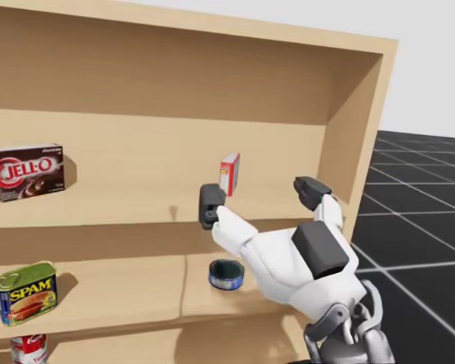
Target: Retrieve the gelatin box from the shelves.
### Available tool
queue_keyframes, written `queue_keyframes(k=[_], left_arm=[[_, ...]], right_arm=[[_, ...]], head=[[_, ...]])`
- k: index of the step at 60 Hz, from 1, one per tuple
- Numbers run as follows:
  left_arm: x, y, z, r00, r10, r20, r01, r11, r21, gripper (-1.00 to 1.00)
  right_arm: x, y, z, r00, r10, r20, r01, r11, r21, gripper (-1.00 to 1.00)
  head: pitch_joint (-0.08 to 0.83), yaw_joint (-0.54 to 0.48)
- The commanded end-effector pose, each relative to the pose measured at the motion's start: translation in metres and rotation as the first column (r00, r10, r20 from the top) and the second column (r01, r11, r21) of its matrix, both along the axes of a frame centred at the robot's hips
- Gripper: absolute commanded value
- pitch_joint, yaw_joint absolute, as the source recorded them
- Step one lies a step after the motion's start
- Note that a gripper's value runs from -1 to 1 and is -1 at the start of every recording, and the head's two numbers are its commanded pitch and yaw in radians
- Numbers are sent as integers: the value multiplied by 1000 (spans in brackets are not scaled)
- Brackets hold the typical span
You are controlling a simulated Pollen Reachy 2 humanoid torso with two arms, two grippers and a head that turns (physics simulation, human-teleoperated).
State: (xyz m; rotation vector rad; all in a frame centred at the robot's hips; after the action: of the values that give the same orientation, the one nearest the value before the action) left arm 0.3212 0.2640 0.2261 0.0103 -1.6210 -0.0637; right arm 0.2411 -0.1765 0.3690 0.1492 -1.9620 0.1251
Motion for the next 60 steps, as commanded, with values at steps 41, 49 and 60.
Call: queue_keyframes(k=[41,49,60], left_arm=[[-3,-1,1,1000,-9,3,9,1000,1,-1000],[-3,0,1,1000,-8,1,8,1000,-2,-1000],[-3,0,1,1000,-9,-2,9,1000,-1,-1000]], right_arm=[[139,15,4,916,-165,-365,136,985,-103,-1000],[151,15,1,912,-177,-370,139,982,-129,-908],[164,11,-5,900,-205,-386,163,977,-139,941]], head=[[211,-286],[214,-282],[222,-279]])
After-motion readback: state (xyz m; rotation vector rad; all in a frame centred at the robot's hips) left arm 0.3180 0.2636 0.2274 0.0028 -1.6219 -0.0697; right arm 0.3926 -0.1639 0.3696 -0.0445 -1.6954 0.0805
